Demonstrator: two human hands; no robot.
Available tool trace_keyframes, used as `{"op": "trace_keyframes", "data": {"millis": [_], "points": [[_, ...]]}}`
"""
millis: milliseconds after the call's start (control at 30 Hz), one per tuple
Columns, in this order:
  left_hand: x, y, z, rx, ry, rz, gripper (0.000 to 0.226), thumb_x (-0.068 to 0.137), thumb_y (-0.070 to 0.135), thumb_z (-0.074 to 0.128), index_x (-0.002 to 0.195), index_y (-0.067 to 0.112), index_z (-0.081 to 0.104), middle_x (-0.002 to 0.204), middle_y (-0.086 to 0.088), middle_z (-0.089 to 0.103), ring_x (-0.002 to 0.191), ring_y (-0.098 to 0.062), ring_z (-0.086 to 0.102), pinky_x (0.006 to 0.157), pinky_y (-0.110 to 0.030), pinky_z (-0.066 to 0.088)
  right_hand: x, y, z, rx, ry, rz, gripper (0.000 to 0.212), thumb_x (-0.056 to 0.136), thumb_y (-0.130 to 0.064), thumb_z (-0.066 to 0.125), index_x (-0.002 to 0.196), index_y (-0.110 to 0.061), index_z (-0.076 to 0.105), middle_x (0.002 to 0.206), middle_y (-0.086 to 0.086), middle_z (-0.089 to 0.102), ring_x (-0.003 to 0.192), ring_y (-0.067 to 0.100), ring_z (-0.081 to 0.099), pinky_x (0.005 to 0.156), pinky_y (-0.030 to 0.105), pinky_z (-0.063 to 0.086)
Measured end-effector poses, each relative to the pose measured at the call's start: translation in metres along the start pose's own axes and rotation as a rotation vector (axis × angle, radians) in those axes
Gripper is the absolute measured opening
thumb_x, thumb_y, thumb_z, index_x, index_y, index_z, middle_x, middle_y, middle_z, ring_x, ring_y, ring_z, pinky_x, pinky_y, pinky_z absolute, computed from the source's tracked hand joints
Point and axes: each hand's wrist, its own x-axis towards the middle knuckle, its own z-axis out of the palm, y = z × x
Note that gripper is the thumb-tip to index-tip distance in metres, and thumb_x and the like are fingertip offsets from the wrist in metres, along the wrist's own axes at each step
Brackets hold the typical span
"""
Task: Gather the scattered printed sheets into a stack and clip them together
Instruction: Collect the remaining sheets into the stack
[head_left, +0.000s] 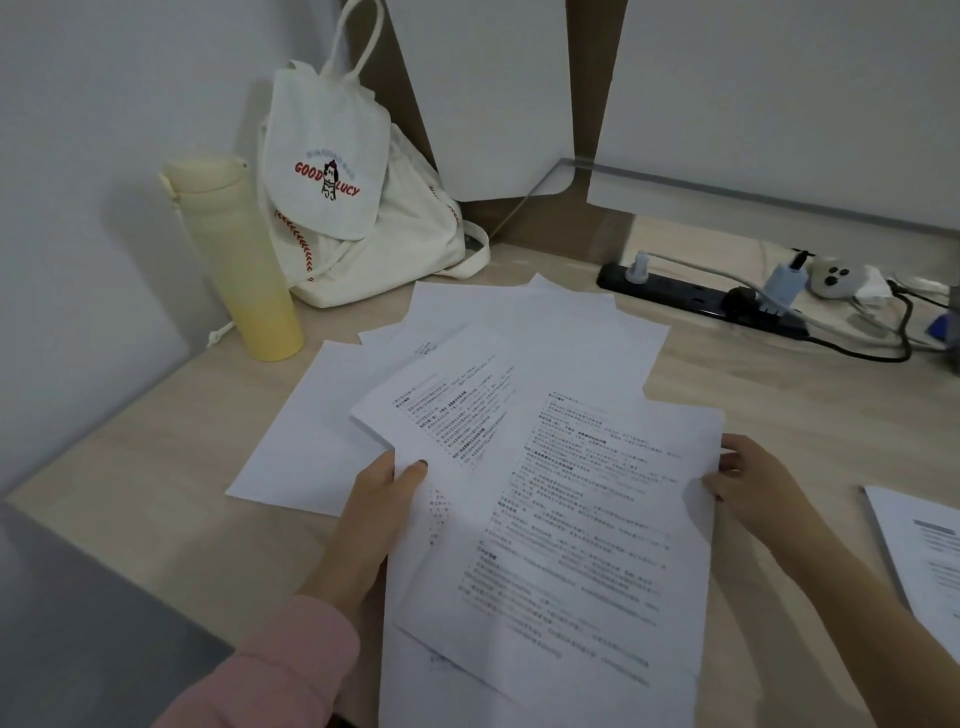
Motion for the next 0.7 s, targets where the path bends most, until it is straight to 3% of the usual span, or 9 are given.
{"op": "trace_keyframes", "data": {"millis": [100,167,300,433,500,600,700], "points": [[0.004,-0.003,-0.002,0.057,-0.010,0.005,0.022,0.094,0.021,0.048,0.101,0.004,0.060,0.109,-0.019,0.066,0.091,-0.026,0.061,0.089,-0.043,0.048,0.000,-0.008,-0.009,-0.128,0.126,-0.104,0.036,0.088,0.003,0.045,0.123,-0.003,0.051,0.095,0.012,0.058,0.081,0.024,0.049,0.059,0.030,0.034],[0.007,-0.005,-0.002,0.083,-0.021,0.007,0.026,0.094,0.023,0.047,0.103,0.001,0.058,0.107,-0.020,0.065,0.089,-0.025,0.059,0.085,-0.041,0.048,0.005,-0.019,-0.013,-0.144,0.164,-0.165,0.032,0.089,0.003,0.046,0.118,-0.004,0.056,0.097,0.013,0.060,0.082,0.023,0.049,0.062,0.029,0.035],[0.013,-0.010,-0.001,0.134,-0.033,0.016,0.027,0.094,0.025,0.045,0.103,0.002,0.058,0.095,-0.013,0.063,0.084,-0.021,0.058,0.074,-0.034,0.045,0.029,-0.056,0.004,-0.105,0.141,-0.270,0.023,0.089,-0.002,0.047,0.105,-0.006,0.063,0.098,0.008,0.063,0.088,0.021,0.054,0.074,0.028,0.038],[0.013,-0.010,-0.001,0.168,-0.023,0.031,0.031,0.094,0.027,0.044,0.099,-0.001,0.055,0.089,-0.016,0.061,0.078,-0.021,0.057,0.070,-0.032,0.044,0.051,-0.093,0.042,-0.106,0.072,-0.353,0.021,0.092,-0.005,0.043,0.099,-0.007,0.063,0.092,0.003,0.059,0.085,0.019,0.052,0.062,0.023,0.037],[0.011,-0.009,-0.002,0.145,-0.040,0.058,0.032,0.095,0.029,0.042,0.097,0.000,0.056,0.091,-0.019,0.062,0.079,-0.021,0.057,0.071,-0.032,0.044,0.059,-0.107,0.062,-0.119,0.045,-0.387,0.022,0.093,-0.005,0.042,0.101,-0.007,0.062,0.093,0.003,0.057,0.085,0.018,0.050,0.070,0.024,0.035],[0.007,-0.008,-0.002,0.062,-0.046,0.092,0.028,0.096,0.036,0.041,0.087,0.017,0.059,0.088,0.001,0.065,0.080,-0.011,0.061,0.073,-0.024,0.046,0.069,-0.119,0.084,-0.094,-0.018,-0.386,0.024,0.094,-0.008,0.043,0.109,-0.012,0.061,0.100,0.004,0.056,0.088,0.018,0.050,0.075,0.026,0.036],[0.009,-0.011,-0.001,0.083,-0.049,0.138,0.018,0.094,0.030,0.049,0.102,0.020,0.061,0.097,0.010,0.066,0.087,-0.001,0.062,0.067,-0.010,0.049,0.077,-0.119,0.093,-0.121,-0.180,-0.301,0.033,0.093,-0.020,0.050,0.126,-0.019,0.049,0.116,0.007,0.054,0.097,0.023,0.053,0.078,0.029,0.039]]}}
